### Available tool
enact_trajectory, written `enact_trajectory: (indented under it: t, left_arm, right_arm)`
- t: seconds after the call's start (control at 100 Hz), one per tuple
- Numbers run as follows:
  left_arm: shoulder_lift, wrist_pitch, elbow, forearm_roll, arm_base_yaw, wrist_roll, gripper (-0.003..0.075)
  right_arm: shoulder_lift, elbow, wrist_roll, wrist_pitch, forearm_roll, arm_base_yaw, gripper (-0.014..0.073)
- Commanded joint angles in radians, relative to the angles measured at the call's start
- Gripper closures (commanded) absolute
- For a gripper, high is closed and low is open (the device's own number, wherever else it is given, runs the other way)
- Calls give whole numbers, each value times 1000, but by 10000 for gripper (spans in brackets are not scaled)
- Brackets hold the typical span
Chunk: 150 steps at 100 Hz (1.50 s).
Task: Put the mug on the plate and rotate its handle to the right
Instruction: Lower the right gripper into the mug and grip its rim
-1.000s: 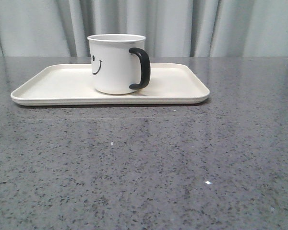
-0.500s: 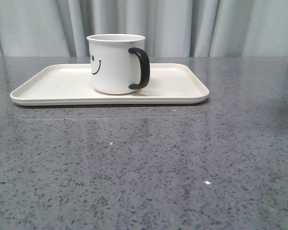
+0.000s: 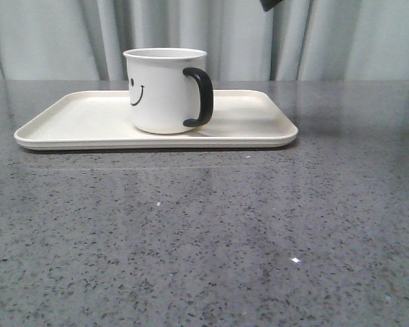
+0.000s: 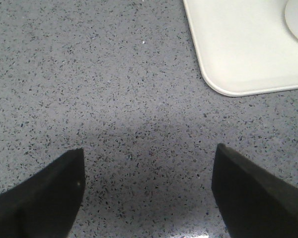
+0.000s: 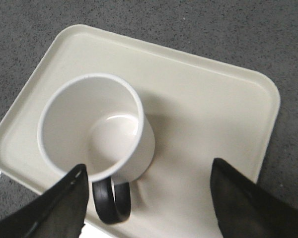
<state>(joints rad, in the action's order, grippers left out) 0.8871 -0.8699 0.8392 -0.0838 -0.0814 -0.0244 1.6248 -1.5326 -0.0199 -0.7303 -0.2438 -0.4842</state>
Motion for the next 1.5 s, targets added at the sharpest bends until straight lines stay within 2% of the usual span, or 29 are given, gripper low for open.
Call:
enact_trajectory:
  t: [0.0,0.17,0.35,0.62,0.73,1.05,1.18,1.34,1.49]
  left_arm:
    - [-10,60,27,-13,1,-10,206]
    - [-10,60,27,-13,1,-10,206]
    - [-10,60,27,-13,1,-10,206]
    - [-10,60,27,-13,1,-10,206]
    - [-10,60,27,-13,1,-10,206]
    - [-10,60,27,-13,1,-10,206]
    - [-10,60,27,-13,1,-10,206]
    - [-10,60,27,-13,1,-10,206]
    - [-10,60,27,-13,1,-10,206]
  right_arm:
    - [26,-110,-68,19,47,-17,71]
    - [134,-243,-160,-52,151,-68,71]
    - [211,-313,-259,-88,259,-107,71]
    - [259,-317,-286,-101,273,-113,77]
    - [268,-317,-287,-107,269,-113,159]
    - [270,-317,-287,-105,254,-113,543]
    - [270,-318,-286,-105,254,-113,659]
    - [270,-368,-220,-150,254,-113,658]
    - [270,-447,-29,-221,250,-113,658]
